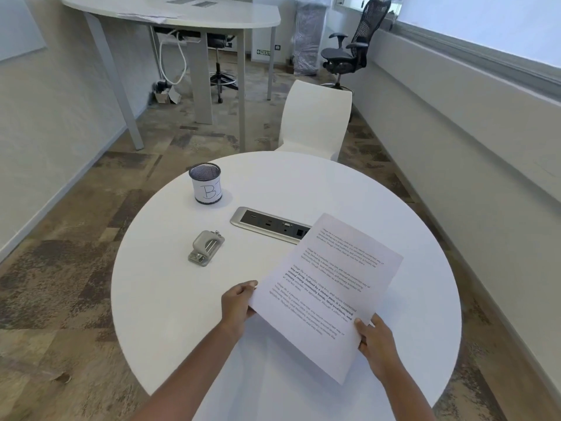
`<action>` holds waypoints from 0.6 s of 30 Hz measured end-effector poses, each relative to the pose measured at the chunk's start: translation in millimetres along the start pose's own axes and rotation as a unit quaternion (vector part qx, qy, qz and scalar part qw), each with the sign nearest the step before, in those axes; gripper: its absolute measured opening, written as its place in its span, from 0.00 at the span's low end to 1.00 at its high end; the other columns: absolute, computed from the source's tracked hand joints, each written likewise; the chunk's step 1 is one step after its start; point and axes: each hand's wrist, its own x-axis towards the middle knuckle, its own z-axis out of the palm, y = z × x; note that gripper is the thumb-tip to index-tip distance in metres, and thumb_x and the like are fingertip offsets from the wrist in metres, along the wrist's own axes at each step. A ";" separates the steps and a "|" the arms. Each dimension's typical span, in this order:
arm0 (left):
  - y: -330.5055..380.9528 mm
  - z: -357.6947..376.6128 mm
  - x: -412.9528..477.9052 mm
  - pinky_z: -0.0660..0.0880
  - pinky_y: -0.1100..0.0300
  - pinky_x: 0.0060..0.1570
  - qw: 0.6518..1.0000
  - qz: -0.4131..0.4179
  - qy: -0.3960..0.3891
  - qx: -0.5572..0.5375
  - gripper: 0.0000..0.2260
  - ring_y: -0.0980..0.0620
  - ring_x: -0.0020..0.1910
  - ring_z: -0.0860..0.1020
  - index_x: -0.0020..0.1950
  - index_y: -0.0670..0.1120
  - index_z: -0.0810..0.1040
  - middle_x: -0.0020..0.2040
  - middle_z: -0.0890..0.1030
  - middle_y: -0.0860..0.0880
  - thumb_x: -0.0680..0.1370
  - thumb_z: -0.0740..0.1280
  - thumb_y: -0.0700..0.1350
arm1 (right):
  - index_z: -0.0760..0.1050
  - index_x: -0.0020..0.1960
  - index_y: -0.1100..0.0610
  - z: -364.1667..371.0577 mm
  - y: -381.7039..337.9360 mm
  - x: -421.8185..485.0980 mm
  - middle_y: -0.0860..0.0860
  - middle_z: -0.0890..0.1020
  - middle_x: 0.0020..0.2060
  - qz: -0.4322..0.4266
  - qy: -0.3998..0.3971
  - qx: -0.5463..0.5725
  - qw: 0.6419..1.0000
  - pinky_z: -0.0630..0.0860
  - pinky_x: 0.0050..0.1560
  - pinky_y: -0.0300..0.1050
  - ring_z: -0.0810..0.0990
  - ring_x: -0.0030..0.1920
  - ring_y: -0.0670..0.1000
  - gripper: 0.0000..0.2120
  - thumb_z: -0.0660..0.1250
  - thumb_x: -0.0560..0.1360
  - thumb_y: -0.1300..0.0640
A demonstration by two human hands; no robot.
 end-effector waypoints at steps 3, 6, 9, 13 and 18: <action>10.5 -5.6 5.5 0.71 0.68 0.25 0.997 0.004 -0.027 0.077 0.09 0.54 0.29 0.75 0.56 0.36 0.78 0.38 0.79 0.48 0.79 0.61 0.37 | 0.73 0.57 0.55 -4.2 -3.5 -0.8 0.52 0.82 0.50 0.001 -0.036 -0.026 0.999 0.79 0.45 0.47 0.80 0.51 0.55 0.13 0.58 0.77 0.67; 18.9 -8.3 11.9 0.73 0.69 0.26 0.989 0.007 -0.056 0.138 0.08 0.56 0.23 0.75 0.54 0.36 0.79 0.37 0.80 0.48 0.78 0.63 0.37 | 0.74 0.54 0.53 -2.9 -6.2 -2.6 0.51 0.83 0.48 0.008 -0.073 -0.058 0.996 0.80 0.40 0.43 0.82 0.48 0.52 0.12 0.59 0.77 0.67; 26.0 -9.5 20.8 0.76 0.67 0.29 0.982 0.025 -0.072 0.172 0.08 0.55 0.25 0.77 0.53 0.35 0.79 0.36 0.80 0.48 0.77 0.64 0.36 | 0.74 0.56 0.55 1.3 -6.6 -2.5 0.54 0.83 0.49 0.019 -0.102 -0.084 0.991 0.81 0.40 0.44 0.82 0.48 0.54 0.12 0.60 0.77 0.66; 34.4 -14.0 32.5 0.76 0.68 0.28 0.975 0.045 -0.072 0.204 0.07 0.52 0.28 0.77 0.51 0.36 0.80 0.35 0.80 0.48 0.76 0.65 0.35 | 0.73 0.58 0.56 12.1 -6.6 -2.9 0.56 0.83 0.50 0.022 -0.116 -0.096 0.988 0.82 0.40 0.44 0.82 0.47 0.55 0.12 0.60 0.77 0.66; 38.4 -21.8 47.0 0.76 0.62 0.33 0.966 0.053 -0.065 0.245 0.07 0.49 0.30 0.77 0.51 0.36 0.80 0.40 0.81 0.43 0.75 0.66 0.35 | 0.73 0.57 0.55 29.7 -5.0 -3.5 0.54 0.84 0.48 0.010 -0.106 -0.126 0.986 0.81 0.41 0.45 0.83 0.47 0.55 0.11 0.60 0.77 0.65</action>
